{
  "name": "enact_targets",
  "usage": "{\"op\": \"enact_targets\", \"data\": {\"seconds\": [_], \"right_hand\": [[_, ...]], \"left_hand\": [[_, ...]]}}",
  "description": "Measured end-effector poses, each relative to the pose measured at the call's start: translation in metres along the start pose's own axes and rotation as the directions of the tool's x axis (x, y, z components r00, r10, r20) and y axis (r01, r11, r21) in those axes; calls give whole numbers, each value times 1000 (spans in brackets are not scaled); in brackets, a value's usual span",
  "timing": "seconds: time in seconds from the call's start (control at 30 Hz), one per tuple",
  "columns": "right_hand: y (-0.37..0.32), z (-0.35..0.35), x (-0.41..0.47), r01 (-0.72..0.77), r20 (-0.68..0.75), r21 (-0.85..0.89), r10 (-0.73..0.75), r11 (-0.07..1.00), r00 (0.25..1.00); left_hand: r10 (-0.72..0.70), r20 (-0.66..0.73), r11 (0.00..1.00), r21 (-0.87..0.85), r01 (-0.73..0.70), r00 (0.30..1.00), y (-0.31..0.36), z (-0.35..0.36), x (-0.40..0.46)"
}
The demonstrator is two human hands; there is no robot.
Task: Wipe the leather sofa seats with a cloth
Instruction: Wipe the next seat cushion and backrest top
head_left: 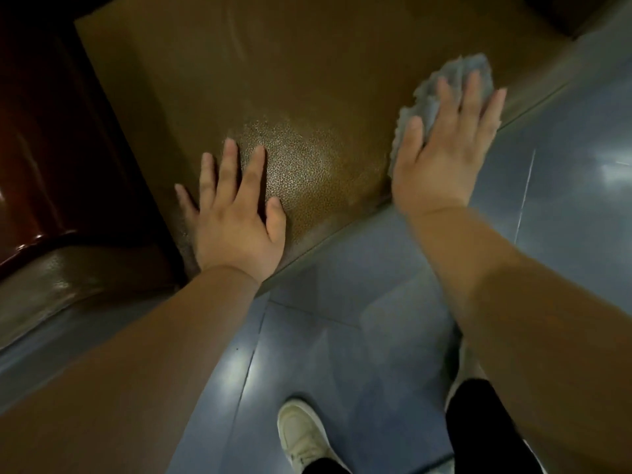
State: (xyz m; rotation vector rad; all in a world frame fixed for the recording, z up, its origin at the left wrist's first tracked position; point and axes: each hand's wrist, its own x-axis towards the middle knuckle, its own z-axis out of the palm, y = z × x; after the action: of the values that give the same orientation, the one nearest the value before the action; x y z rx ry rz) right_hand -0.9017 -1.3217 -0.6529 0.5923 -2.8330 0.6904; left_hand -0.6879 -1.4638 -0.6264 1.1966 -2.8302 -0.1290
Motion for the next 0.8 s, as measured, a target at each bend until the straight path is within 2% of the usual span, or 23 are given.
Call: {"op": "enact_targets", "data": {"seconds": [0.03,0.07,0.1,0.13,0.2,0.27,0.3,0.33,0.37,0.4,0.5,0.53,0.57,0.6,0.67,0.73,0.77,0.8], "right_hand": [[-14,1,-11,-3,-7,20,3,1000,1000],[-29,1,-31,64,24,28,-65,998,998],[-44,-1,-59,190,110,39,-193,981,975],[-54,-5,-87,349,209,57,-353,935,912],[-53,-15,-119,594,342,109,-592,797,730],[-32,-16,-94,746,361,112,-726,657,585],[-23,-15,-75,795,362,82,-761,601,539],[-14,-14,-55,815,350,53,-775,578,527],[-5,-12,-37,799,337,33,-759,601,557],[-1,-14,-24,745,330,22,-708,667,624],[-38,-16,-43,430,242,-37,-409,902,880],[-61,-13,-63,381,233,-42,-362,924,903],[-80,-12,-85,433,259,-8,-416,902,872],[-94,-11,-103,536,293,56,-527,842,798],[-96,-12,-116,703,372,153,-699,695,610],[-69,-18,-83,825,414,166,-797,541,439],[-52,-22,-59,853,437,140,-804,503,403],[-34,-25,-32,853,461,81,-778,516,427]], "left_hand": [[6,2,1000,-2,-6,1000,1,0,1],[7,10,1000,-5,-7,1000,0,-2,0],[-5,18,1000,-10,5,1000,-1,-4,-1],[-41,25,999,-22,42,999,-3,-6,-3],[-178,31,982,-60,180,984,-10,-10,-12],[-274,31,957,-88,276,961,-17,-11,-24],[-283,31,954,-88,285,959,-18,-10,-27],[-285,30,955,-82,286,958,-18,-8,-28],[-284,27,956,-74,285,958,-17,-7,-28],[-281,24,957,-67,282,959,-17,-5,-28],[-258,10,965,-47,259,966,-18,-2,-27],[-258,17,965,-41,258,966,-19,-2,-27],[-257,30,965,-34,258,966,-20,-3,-27],[-253,49,967,-27,255,966,-20,-3,-25],[-252,88,967,-24,255,964,-19,-5,-23],[-260,80,964,-38,264,962,-16,-7,-24],[-266,64,962,-50,269,962,-14,-8,-24],[-272,54,960,-58,275,961,-12,-8,-24]]}}
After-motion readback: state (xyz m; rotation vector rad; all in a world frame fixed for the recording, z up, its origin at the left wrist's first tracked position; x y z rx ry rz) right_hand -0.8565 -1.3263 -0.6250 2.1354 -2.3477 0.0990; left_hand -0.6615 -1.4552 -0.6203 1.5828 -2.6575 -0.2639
